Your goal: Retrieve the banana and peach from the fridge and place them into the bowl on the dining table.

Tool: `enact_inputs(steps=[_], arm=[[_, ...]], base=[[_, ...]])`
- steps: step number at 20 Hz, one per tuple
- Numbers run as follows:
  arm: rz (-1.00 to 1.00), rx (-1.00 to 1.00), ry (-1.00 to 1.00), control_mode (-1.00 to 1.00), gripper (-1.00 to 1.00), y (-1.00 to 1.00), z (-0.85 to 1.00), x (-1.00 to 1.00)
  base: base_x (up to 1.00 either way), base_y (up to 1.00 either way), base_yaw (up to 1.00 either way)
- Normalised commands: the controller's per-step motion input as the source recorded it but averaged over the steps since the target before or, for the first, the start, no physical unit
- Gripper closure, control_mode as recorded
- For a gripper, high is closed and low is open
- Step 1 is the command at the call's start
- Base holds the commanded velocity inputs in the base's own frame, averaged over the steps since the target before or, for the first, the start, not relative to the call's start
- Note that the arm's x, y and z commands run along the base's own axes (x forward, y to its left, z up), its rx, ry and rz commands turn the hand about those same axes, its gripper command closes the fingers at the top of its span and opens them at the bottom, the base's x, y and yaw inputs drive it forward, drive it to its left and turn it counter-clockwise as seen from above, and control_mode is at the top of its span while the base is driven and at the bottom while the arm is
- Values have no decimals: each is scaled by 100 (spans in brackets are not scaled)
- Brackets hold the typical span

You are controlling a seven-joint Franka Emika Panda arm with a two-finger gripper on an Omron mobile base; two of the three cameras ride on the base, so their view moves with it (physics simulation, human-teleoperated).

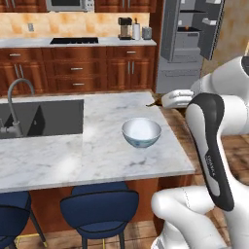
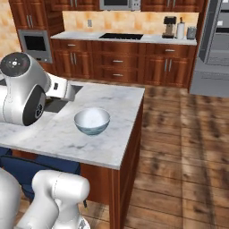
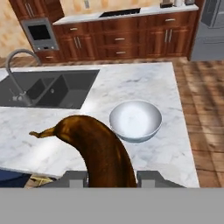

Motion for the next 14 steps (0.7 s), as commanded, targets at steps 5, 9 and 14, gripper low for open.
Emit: enact_inputs(steps=[5,9,14], arm=[[-27,0,0,-100,100,0,-18,18],[-26,0,7,-100,100,0,-33,40],[-8,4,19,-100,100,0,-33,46]], base=[[0,0,0],[0,0,0],[0,0,0]])
